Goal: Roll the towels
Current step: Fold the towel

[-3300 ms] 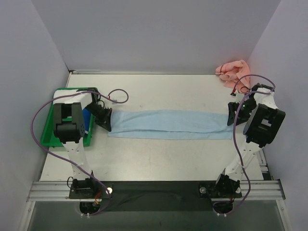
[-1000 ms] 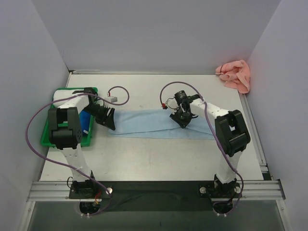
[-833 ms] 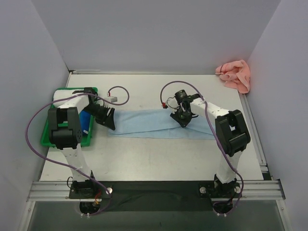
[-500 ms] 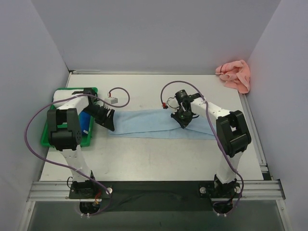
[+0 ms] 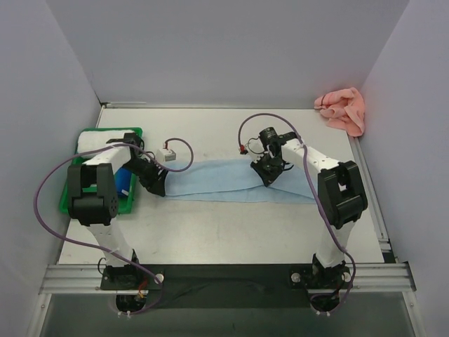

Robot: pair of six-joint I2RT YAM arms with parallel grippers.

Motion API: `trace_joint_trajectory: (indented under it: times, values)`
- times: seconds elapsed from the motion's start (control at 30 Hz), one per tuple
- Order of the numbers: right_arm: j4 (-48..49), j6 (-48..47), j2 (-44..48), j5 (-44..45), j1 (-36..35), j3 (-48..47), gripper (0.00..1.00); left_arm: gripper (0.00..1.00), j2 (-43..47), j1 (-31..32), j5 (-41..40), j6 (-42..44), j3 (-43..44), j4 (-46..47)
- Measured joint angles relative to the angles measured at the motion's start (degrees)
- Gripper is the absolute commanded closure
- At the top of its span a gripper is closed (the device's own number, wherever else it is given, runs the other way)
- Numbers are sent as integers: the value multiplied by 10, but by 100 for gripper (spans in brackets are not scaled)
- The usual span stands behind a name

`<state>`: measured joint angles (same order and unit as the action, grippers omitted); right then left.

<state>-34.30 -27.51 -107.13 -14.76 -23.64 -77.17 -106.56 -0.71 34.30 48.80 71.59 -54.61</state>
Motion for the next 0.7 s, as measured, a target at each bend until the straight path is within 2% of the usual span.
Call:
trace_joint_trajectory:
  times: [0.27, 0.4, 0.5, 0.6, 0.63, 0.7]
  values:
    - [-16, 6, 0, -17, 1, -9, 100, 51, 30, 33, -10, 75, -25, 25]
    - [-22, 7, -1, -24, 5, -15, 100, 59, 34, 48, -20, 101, -39, 41]
    - [-25, 7, -2, -28, 7, -20, 100, 61, 34, 52, -32, 113, -49, 47]
    - [-28, 7, -4, -31, 9, -20, 100, 70, 34, 53, -46, 120, -55, 53]
    - [-30, 7, -4, -32, 9, -20, 100, 77, 34, 53, -50, 121, -56, 56]
    - [-31, 7, -4, -34, 9, -20, 100, 84, 34, 53, -59, 123, -56, 60]
